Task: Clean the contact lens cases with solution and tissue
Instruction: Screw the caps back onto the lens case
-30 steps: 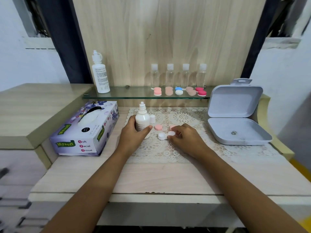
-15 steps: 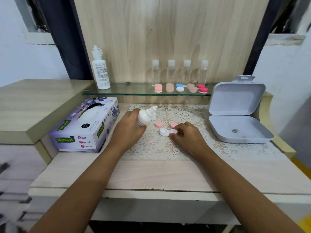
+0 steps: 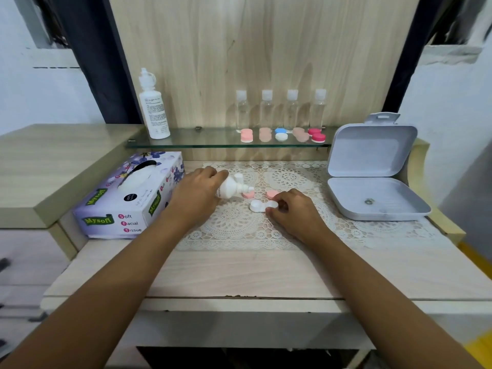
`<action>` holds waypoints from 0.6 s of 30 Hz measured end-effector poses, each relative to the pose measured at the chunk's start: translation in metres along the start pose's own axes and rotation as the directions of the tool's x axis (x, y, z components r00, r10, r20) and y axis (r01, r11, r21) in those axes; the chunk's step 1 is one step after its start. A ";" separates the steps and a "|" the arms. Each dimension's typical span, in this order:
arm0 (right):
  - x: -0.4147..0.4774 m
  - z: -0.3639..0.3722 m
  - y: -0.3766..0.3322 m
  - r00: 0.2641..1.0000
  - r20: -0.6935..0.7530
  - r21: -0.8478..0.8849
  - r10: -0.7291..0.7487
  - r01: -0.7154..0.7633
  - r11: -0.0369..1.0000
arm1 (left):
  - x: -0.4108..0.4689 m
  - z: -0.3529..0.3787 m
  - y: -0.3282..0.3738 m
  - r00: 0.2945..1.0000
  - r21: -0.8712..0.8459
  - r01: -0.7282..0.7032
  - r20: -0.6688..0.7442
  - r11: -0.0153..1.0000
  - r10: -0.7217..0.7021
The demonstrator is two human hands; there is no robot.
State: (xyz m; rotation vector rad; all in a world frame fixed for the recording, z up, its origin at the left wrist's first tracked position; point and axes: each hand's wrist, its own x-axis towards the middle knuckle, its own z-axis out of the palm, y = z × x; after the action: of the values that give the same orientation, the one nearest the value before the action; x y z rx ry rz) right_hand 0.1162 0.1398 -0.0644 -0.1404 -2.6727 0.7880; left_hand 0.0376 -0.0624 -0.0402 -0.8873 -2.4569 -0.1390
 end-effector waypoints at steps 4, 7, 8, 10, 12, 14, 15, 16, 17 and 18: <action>0.000 0.000 0.000 1.000 -0.003 0.009 -0.006 0.006 1.000 | -0.004 0.006 0.001 0.998 0.047 -0.068 -0.002 0.997 0.068; 0.000 0.000 0.000 1.000 -0.003 0.006 -0.013 0.013 1.000 | -0.004 0.007 0.003 0.994 0.086 -0.108 -0.023 0.990 0.110; 0.000 0.000 0.000 1.000 -0.002 0.005 -0.013 0.013 1.000 | -0.004 0.008 0.003 0.992 0.100 -0.119 -0.027 0.988 0.123; 0.000 0.000 0.000 1.000 0.000 0.002 -0.013 0.013 1.000 | -0.003 0.008 0.003 0.988 0.128 -0.144 -0.034 0.981 0.149; 0.000 0.000 -0.001 1.000 0.000 -0.001 -0.014 0.014 1.000 | -0.003 0.010 0.003 0.985 0.147 -0.157 -0.043 0.977 0.165; 0.000 0.000 -0.001 1.000 0.001 -0.005 -0.015 0.015 1.000 | -0.002 0.011 0.003 0.983 0.166 -0.167 -0.050 0.972 0.177; 0.000 0.000 -0.001 1.000 0.001 -0.008 -0.015 0.015 1.000 | -0.001 0.011 0.002 0.982 0.176 -0.169 -0.054 0.970 0.180; 0.000 0.000 -0.001 1.000 0.001 -0.008 -0.015 0.015 1.000 | -0.001 0.012 0.002 0.981 0.185 -0.170 -0.060 0.968 0.183; 0.000 0.000 -0.001 1.000 0.000 -0.007 -0.012 0.012 1.000 | 0.000 0.012 0.001 0.980 0.191 -0.172 -0.066 0.966 0.187; 0.000 -0.001 -0.002 1.000 0.000 -0.003 -0.009 0.009 1.000 | 0.000 0.013 0.000 0.979 0.194 -0.176 -0.072 0.965 0.193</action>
State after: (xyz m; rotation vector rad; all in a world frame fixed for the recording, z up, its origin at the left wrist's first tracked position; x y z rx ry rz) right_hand 0.1165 0.1386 -0.0631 -0.1293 -2.6729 0.7807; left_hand 0.0319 -0.0584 -0.0510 -0.9977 -2.2465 0.1143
